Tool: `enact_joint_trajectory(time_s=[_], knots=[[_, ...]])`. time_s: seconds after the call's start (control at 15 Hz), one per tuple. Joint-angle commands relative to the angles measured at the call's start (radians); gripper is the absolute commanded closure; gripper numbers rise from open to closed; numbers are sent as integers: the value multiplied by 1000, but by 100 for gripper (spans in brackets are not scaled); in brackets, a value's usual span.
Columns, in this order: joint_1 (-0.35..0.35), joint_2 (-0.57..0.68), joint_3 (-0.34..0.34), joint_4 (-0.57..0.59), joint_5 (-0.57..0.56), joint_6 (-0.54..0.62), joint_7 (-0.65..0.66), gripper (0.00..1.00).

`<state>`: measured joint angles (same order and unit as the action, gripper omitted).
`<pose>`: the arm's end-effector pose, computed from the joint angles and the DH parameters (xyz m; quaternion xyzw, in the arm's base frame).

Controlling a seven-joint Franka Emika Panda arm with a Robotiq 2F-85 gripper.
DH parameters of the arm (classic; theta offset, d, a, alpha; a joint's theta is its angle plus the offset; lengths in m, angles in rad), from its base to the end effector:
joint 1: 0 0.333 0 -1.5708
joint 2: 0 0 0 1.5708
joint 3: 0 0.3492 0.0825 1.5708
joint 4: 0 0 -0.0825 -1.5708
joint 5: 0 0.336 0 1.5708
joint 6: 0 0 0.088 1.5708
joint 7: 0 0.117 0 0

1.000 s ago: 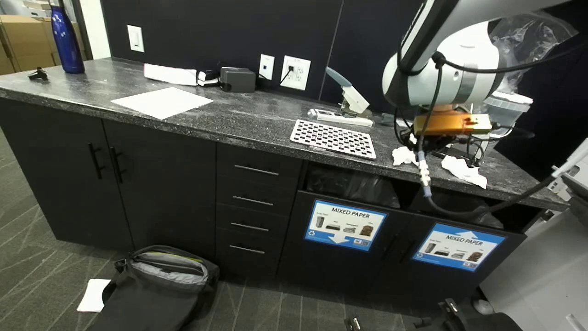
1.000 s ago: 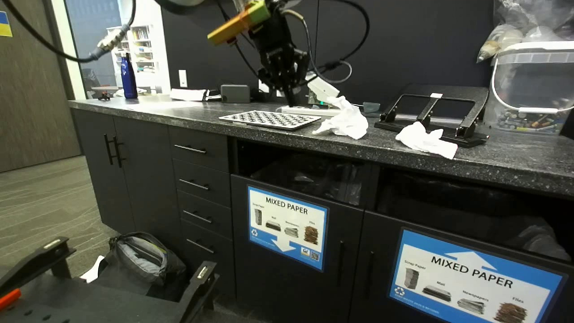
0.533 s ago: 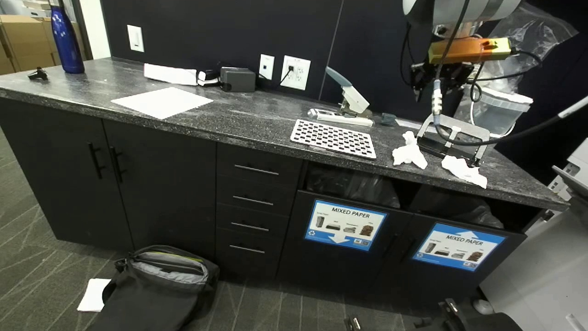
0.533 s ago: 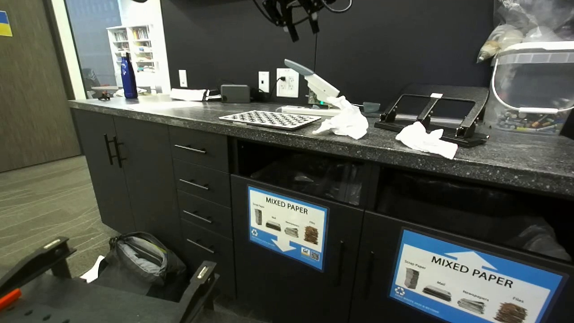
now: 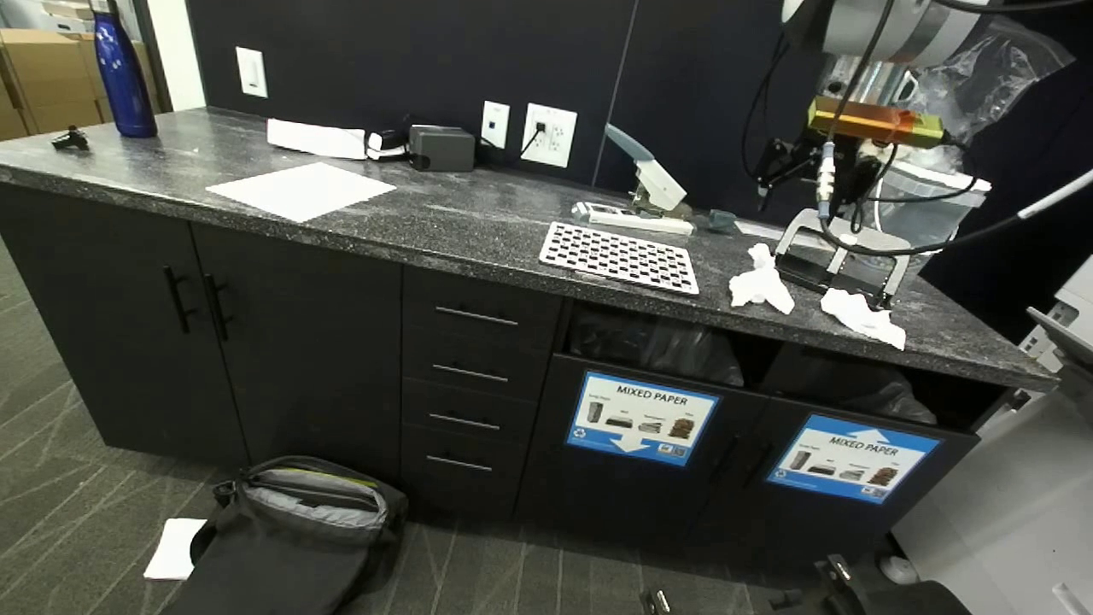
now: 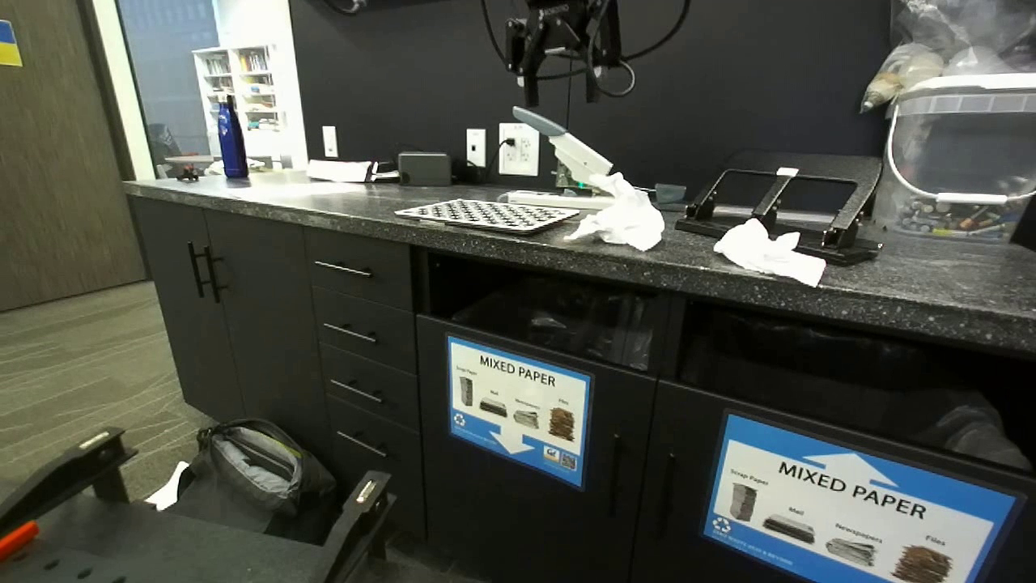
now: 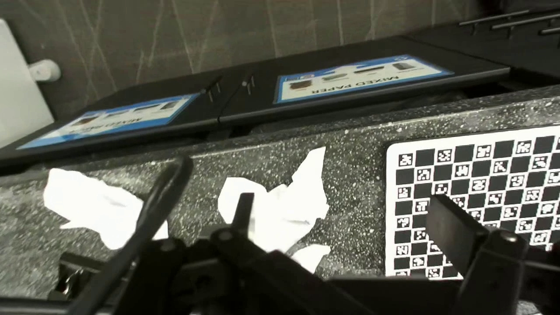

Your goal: Pick up the papers from the counter and throw them in the bin

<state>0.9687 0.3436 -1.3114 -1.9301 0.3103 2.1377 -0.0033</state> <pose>0.5470 -0.1136 0.4832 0.9716 -0.2245 0.0631 0.0407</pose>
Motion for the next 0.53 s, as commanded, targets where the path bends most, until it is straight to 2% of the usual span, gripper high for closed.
enact_joint_trajectory(time_s=[0.0, 0.13, 0.27, 0.4, 0.47], knots=[[-273, 126, 195, 72, 246, -25, -157, 0], [-430, 216, 312, 150, 358, -35, -219, 0], [-545, 311, 396, 249, 428, -27, -248, 0], [-622, 410, 457, 346, 452, 10, -242, 0], [-756, 367, 618, 391, 324, 69, -171, 0]])
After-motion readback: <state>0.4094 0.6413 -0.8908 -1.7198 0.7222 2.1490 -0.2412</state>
